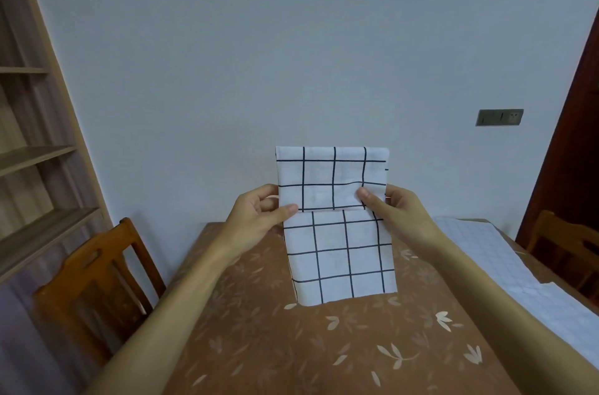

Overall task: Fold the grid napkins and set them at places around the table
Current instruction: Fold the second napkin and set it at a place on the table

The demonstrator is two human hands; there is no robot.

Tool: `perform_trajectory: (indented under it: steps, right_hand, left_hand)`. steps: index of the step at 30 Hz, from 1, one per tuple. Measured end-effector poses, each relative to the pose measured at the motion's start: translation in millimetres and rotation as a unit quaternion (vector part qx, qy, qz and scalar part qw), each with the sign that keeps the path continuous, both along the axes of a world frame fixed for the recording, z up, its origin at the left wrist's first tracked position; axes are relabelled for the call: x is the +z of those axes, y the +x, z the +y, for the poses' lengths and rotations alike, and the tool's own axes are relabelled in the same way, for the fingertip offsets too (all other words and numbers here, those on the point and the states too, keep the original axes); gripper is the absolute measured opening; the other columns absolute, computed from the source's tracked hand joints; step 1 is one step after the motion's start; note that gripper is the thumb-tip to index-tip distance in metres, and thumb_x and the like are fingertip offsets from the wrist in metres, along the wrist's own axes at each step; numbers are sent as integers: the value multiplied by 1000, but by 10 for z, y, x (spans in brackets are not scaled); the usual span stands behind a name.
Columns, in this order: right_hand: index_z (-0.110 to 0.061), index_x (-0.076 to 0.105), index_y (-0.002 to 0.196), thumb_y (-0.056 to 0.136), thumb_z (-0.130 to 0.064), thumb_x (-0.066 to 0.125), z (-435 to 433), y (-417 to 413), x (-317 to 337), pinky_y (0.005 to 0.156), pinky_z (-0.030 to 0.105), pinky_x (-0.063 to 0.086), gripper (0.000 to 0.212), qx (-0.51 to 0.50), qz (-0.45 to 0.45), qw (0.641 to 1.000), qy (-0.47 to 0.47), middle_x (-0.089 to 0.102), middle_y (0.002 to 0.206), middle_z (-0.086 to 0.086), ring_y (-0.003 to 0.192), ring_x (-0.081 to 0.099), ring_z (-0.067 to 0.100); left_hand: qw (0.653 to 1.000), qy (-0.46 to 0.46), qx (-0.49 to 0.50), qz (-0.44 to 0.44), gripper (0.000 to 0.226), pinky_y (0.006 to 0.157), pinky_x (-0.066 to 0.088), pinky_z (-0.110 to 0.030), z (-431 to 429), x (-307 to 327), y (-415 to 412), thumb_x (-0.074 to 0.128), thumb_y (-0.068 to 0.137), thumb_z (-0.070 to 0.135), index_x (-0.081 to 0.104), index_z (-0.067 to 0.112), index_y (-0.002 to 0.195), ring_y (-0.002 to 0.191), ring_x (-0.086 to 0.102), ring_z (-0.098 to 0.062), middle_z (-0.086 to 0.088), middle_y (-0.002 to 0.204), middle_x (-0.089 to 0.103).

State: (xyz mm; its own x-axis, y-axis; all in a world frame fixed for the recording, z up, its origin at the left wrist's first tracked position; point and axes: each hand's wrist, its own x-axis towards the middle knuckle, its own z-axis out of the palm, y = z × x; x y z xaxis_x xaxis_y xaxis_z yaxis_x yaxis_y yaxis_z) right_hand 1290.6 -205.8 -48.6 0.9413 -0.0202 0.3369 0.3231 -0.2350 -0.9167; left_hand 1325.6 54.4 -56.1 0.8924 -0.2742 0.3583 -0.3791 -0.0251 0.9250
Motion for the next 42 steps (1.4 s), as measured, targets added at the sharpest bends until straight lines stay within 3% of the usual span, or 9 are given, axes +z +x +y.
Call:
perform_trajectory:
  steps: [3,7,14,18,27,31,35,38,42]
  right_hand:
    - [-21,74,97,93,-44,64,-21,-9,-11,73,36,57,26,27,7,1000,2,72,83,-7,76,68,13]
    - [-19,68,121,94,-22,68,-77,-61,-2,86,24,59,28,92,32,995,7,76,114,-6,104,73,12]
    - [-9,78,103,93,0,63,-162,-13,-26,76,21,57,20,89,-13,992,83,78,105,8,98,74,19]
    - [-23,81,73,90,21,48,-204,-10,-12,69,26,58,57,94,-36,994,35,78,91,-1,84,74,15]
    - [-14,77,69,77,35,36,-146,32,12,77,25,55,64,125,-72,989,-37,77,86,0,87,73,18]
    - [-17,74,109,93,14,55,-25,-2,79,75,31,59,39,110,-88,990,-18,78,96,6,89,74,21]
    - [-30,67,123,101,-30,55,-94,52,36,85,33,53,25,54,-43,997,31,75,110,6,100,70,20]
    - [-14,67,112,88,-69,49,-108,74,-60,85,35,53,62,82,45,984,154,70,101,7,89,67,23]
    - [-12,61,129,88,-61,40,34,-20,-192,85,28,53,67,145,65,978,135,76,97,-4,89,71,13]
  left_hand:
    - [999,26,23,-11,25,91,59,-36,-19,-2,-1,68,93,11,66,7,118,97,76,-22,-8,102,79]
    - [998,16,54,-20,22,92,59,-43,-14,-7,11,69,93,16,67,7,113,94,76,-26,-10,98,79]
    - [999,-38,14,10,24,82,58,-34,45,26,18,66,89,-8,76,12,96,89,72,-21,-11,99,77]
    - [998,-58,-11,38,37,82,60,-29,65,96,-26,55,93,-11,78,13,76,96,73,-20,-6,103,78]
    - [996,78,-25,33,22,86,56,-29,53,151,-29,67,94,19,71,19,116,99,73,-19,-7,106,77]
    - [986,146,-75,39,28,82,60,-31,-59,102,-65,79,83,8,74,7,110,91,75,-23,-13,101,78]
    - [999,47,-10,7,24,80,60,-32,-75,44,-56,79,82,7,72,0,104,88,75,-25,-16,99,78]
    - [997,-69,10,38,30,84,60,-35,-79,9,-38,77,79,15,69,4,106,95,74,-26,-14,105,77]
    - [989,-127,16,69,33,92,58,-41,-172,-53,-53,75,83,19,65,7,112,106,72,-28,-11,112,76]
